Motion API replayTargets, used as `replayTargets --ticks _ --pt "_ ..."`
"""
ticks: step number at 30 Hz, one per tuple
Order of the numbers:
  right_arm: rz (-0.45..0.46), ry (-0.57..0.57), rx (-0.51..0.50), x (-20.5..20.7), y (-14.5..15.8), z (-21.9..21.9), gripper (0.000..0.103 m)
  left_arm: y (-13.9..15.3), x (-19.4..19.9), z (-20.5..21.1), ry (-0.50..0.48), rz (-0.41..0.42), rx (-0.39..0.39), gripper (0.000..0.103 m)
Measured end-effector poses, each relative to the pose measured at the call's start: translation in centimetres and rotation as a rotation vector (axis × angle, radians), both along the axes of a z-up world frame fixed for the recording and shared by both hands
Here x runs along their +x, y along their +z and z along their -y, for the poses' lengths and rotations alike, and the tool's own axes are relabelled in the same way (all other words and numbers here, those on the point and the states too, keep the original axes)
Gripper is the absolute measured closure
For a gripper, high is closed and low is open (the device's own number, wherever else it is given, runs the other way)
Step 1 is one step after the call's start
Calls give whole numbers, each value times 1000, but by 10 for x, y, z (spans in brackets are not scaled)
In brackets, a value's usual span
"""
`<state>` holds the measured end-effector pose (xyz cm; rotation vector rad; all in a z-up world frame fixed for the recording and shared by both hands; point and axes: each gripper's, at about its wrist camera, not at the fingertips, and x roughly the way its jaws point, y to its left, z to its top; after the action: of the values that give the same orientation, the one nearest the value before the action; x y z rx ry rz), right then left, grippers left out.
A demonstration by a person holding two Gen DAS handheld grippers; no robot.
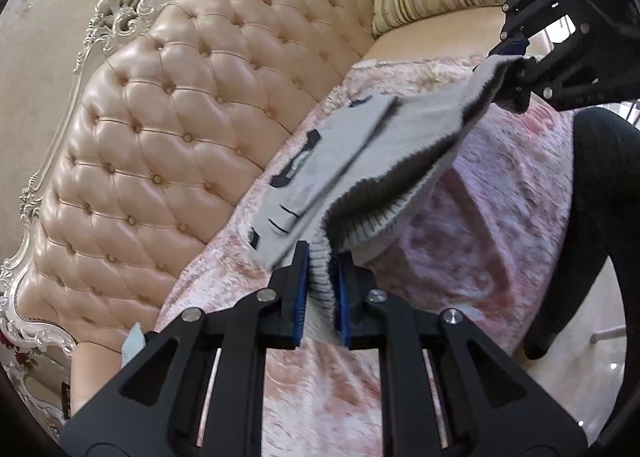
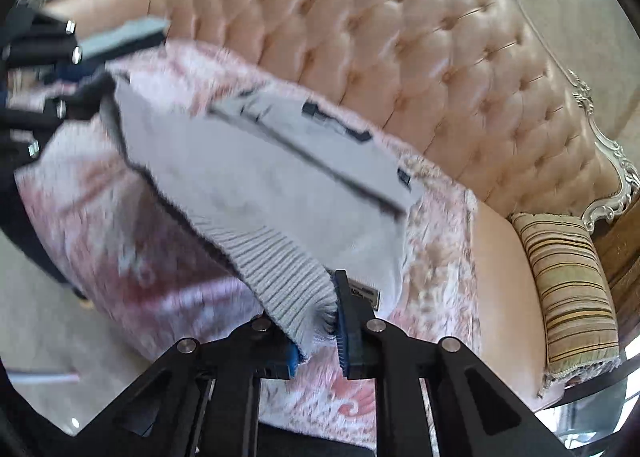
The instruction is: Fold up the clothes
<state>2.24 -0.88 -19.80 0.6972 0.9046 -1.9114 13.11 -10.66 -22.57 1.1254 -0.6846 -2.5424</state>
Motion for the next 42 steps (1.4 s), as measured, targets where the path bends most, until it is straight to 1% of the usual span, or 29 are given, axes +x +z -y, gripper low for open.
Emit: replayTargets --ticks 2,4,8,10,14,16,20,24,26,27,28,29,30,31,32,33,34,35,37,39,40,41,42 --pt "61 -13 -34 -19 10 14 89 6 -9 14 3 -6 15 88" --pt "117 -11 -41 -43 17 31 89 11 -23 32 1 -5 42 88" --pt "226 -2 -43 -94 27 67 89 12 -60 74 -5 19 86 88" --pt "262 2 -30 -120 21 86 89 9 -82 98 -2 37 141 88" --pt "344 -23 13 -172 -5 130 89 -8 -129 148 23 95 259 88" --pt "353 -31 35 -189 -14 148 89 -17 -148 170 41 125 321 88" --pt "377 -43 77 -213 -35 173 89 -34 -179 201 76 157 382 88" --pt "399 -64 78 -239 -40 192 89 -45 -206 226 128 170 447 88" --pt "431 -66 73 -253 -43 200 89 -55 -215 236 160 191 476 88" --pt "460 -65 77 -260 -47 204 88 -62 -219 241 178 204 488 87" --pt "485 -74 80 -267 -53 207 86 -68 -223 246 196 218 500 87" --pt "509 -85 82 -275 -60 211 81 -76 -227 250 218 235 513 84" --pt "540 -105 83 -283 -65 211 77 -85 -228 255 245 251 522 78" --pt "572 -126 82 -291 -71 211 68 -88 -229 258 270 253 514 69" --pt "597 -148 66 -298 -72 207 62 -90 -227 261 301 239 496 50" --pt "622 -170 48 -305 -73 202 51 -90 -224 264 326 215 488 42" --pt "641 -187 18 -312 -70 196 39 -90 -220 268 342 198 493 41" --pt "658 -202 -14 -318 -68 189 33 -91 -217 273 369 187 498 41" --pt "692 -224 -75 -328 -63 176 33 -92 -210 284 439 169 508 41" --pt "712 -237 -145 -332 -58 164 32 -92 -202 291 476 142 555 41" --pt "720 -242 -172 -333 -57 161 31 -92 -199 292 492 134 565 41" --pt "732 -242 -178 -333 -57 161 30 -91 -195 292 504 118 581 41" --pt "745 -241 -181 -333 -58 162 30 -89 -190 291 509 94 615 41"
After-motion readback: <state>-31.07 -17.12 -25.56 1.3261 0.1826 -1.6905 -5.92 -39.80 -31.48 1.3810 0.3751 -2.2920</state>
